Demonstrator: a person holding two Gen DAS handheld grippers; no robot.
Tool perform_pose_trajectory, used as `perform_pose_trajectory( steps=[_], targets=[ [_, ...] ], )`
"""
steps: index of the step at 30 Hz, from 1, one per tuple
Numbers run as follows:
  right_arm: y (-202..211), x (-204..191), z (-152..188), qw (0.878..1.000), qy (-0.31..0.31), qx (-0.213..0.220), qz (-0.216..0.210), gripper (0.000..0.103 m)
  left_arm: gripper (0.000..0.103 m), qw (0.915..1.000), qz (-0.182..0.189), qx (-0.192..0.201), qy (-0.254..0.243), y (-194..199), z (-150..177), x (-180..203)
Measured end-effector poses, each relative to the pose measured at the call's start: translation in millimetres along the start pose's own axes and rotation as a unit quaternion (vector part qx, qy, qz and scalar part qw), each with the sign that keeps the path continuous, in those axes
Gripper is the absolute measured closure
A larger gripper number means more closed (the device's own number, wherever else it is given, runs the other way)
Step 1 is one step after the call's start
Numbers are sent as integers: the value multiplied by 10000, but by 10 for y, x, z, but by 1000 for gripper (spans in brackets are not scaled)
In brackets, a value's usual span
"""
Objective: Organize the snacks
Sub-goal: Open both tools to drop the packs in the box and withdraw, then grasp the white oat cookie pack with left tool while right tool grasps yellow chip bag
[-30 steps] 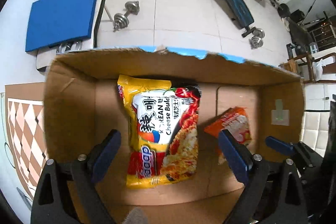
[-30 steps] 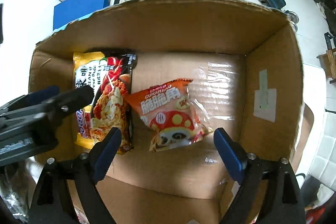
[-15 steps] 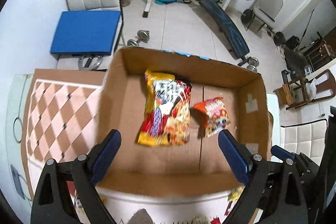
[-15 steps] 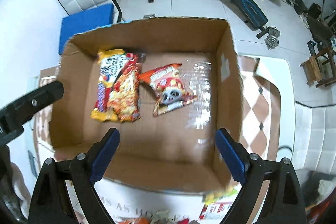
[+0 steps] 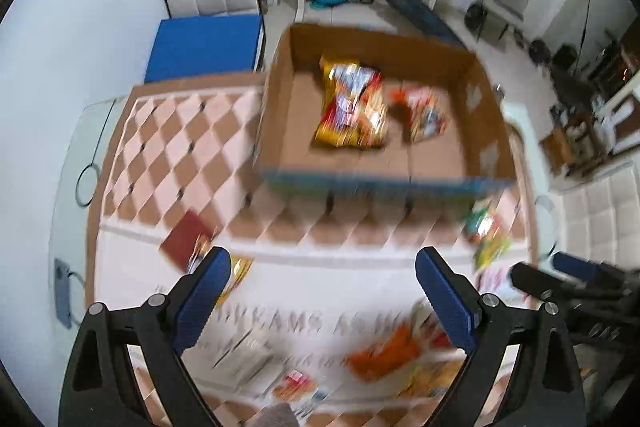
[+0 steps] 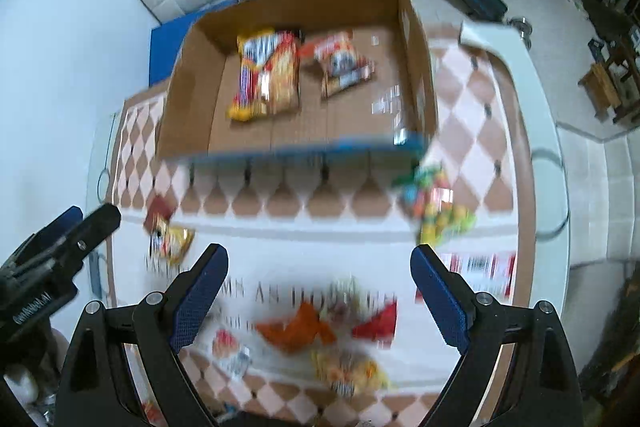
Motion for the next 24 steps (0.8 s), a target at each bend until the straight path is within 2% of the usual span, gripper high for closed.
perform_pose_trajectory(
  steps=[4, 8, 11, 13, 14, 16, 20, 22, 24],
  targets=[
    [-422, 143, 528, 9973, -188, -706, -94, 8, 8, 9983, -383, -416, -119, -356, 511, -165],
    [-969, 435, 983, 9867, -676, -1459, -241, 8, 8, 9914, -406, -1237, 113, -876, 1045, -387],
    [-1349, 669, 1330, 9707, -1335, -1897, -625, 8, 8, 9810, -128, -1851, 570, -1234, 1404, -550],
    [-1512, 768, 1482, 9594, -1728, -2043, -893, 8, 8, 9740, 4, -2086, 888, -1380, 1561, -648],
    [-1587, 802, 1541, 9537, -1906, -2080, -1046, 8, 8, 9700, 68, -2170, 1089, -1462, 1638, -721],
    [-1687, 854, 1630, 9425, -2215, -2151, -1284, 8, 8, 9695, 66, -2152, 1171, -1530, 1700, -781],
    [-1877, 874, 1708, 9212, -2655, -2273, -1713, 8, 8, 9740, 103, -2173, 634, -1692, 1764, -688],
    [-1985, 872, 1709, 9101, -2885, -2280, -1912, 8, 8, 9729, 67, -2285, 341, -1786, 1809, -604],
    [-2084, 868, 1696, 9015, -3115, -2262, -1977, 8, 8, 9678, -29, -2506, 215, -1886, 1872, -551]
  ],
)
Point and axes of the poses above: each gripper's, at about its wrist camera, not at the fingertips, and y roughly against the way its jaws point, x to its right, z to its underside, the point moved 8 cm from there along -y, roughly the way its jaws point, and after that the axes turned 15 degrees about -x, right-handed, at the moved point
